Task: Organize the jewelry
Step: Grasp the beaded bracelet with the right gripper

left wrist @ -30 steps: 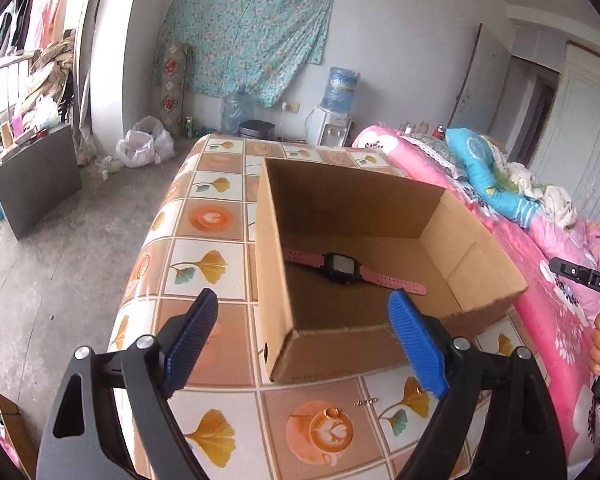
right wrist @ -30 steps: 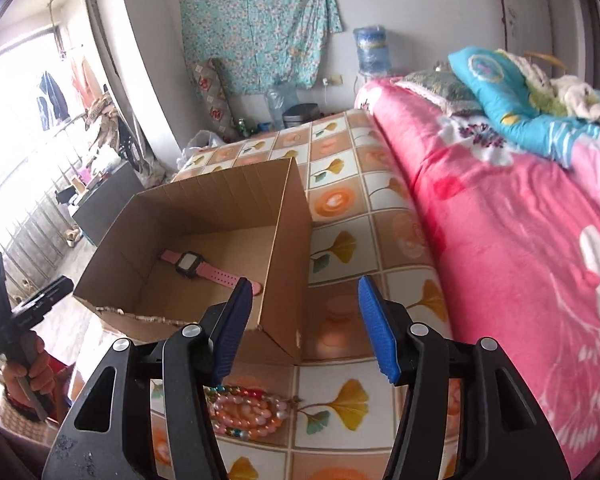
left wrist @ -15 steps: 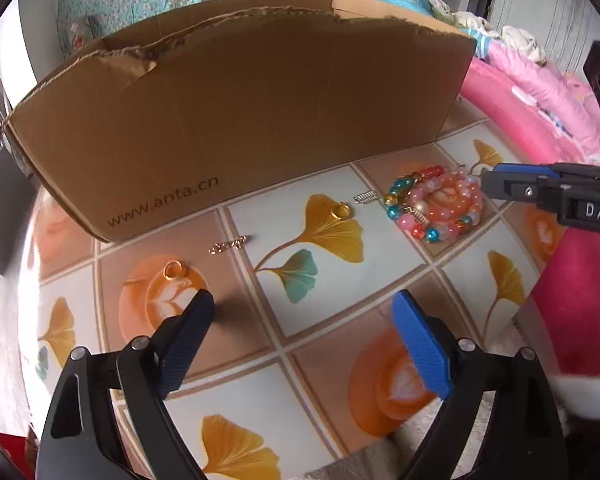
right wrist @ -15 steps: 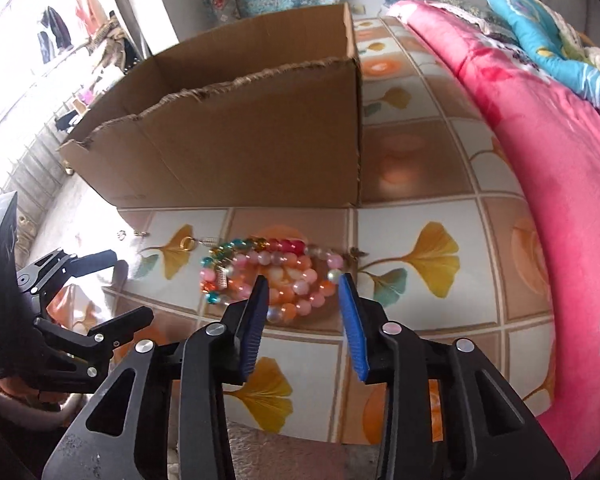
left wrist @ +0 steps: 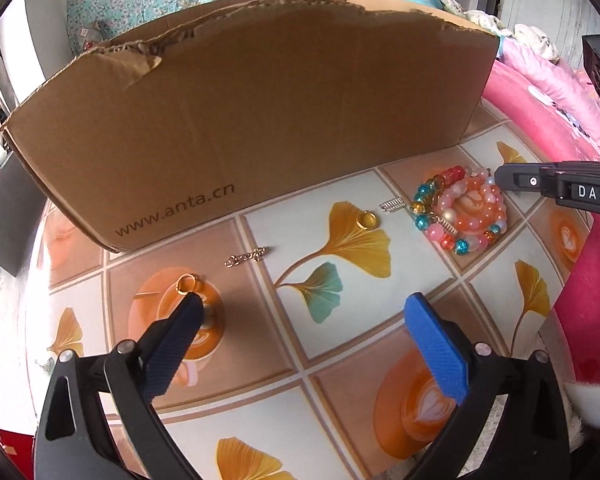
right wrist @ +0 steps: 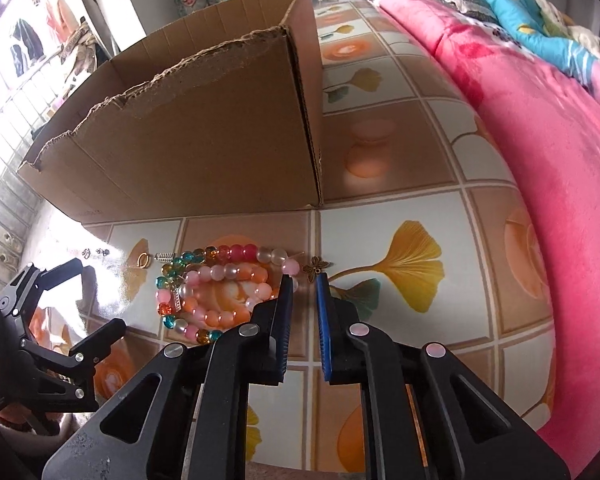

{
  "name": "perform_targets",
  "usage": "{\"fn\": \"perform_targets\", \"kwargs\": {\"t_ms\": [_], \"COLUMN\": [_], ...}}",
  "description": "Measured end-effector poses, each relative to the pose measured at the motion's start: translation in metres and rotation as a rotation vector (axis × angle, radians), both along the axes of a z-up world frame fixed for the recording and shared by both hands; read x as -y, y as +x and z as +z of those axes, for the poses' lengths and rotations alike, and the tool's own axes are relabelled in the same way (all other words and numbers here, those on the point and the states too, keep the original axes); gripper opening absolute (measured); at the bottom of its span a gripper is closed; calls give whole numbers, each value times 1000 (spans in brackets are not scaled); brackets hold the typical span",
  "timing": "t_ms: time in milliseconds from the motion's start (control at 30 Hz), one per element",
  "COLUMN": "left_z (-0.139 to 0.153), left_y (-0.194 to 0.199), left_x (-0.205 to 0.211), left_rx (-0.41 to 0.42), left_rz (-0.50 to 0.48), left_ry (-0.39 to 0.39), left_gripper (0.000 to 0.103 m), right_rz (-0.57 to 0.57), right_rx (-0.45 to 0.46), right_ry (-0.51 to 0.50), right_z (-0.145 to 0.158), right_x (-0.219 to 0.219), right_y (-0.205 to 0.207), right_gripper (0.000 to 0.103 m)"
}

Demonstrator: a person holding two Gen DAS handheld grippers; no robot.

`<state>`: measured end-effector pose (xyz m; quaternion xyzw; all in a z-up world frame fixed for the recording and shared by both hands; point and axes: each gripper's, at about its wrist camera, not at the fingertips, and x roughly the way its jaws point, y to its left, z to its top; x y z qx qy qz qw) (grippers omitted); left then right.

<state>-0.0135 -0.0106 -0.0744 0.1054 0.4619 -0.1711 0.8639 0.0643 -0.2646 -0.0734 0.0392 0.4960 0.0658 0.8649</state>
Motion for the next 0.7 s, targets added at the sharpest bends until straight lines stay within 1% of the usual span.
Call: {"fn": "perform_targets", "kwargs": {"t_ms": [100, 233, 300, 367, 533, 600, 700], "left_z": [0, 2, 2, 2, 2, 4, 15], "left_y": [1, 1, 2, 2, 1, 1, -3], "left_x": [-1, 1, 1, 0, -3, -6, -11], "left_rx": [-7, -6, -7, -6, 7, 16, 43], "left_rz": [2, 0, -3, -7, -34, -35, -68], "left_ry": [4, 3, 3, 2, -9, -34, -126], "left_gripper": [99, 99, 99, 99, 99, 98, 91], "right_rz": [-6, -8, -6, -13, -9, -16, -17], "right_rx": [1, -14, -30, -44, -59, -64, -54], "right_ry": [26, 92, 75, 28, 14, 37, 89], "right_z": [4, 3, 0, -6, -9, -9, -1], "right_x": [3, 5, -1, -5, -8, -6, -5], "right_y": [1, 5, 6, 10, 14, 15, 11], "right_gripper": [11, 11, 11, 11, 7, 7, 7]}}
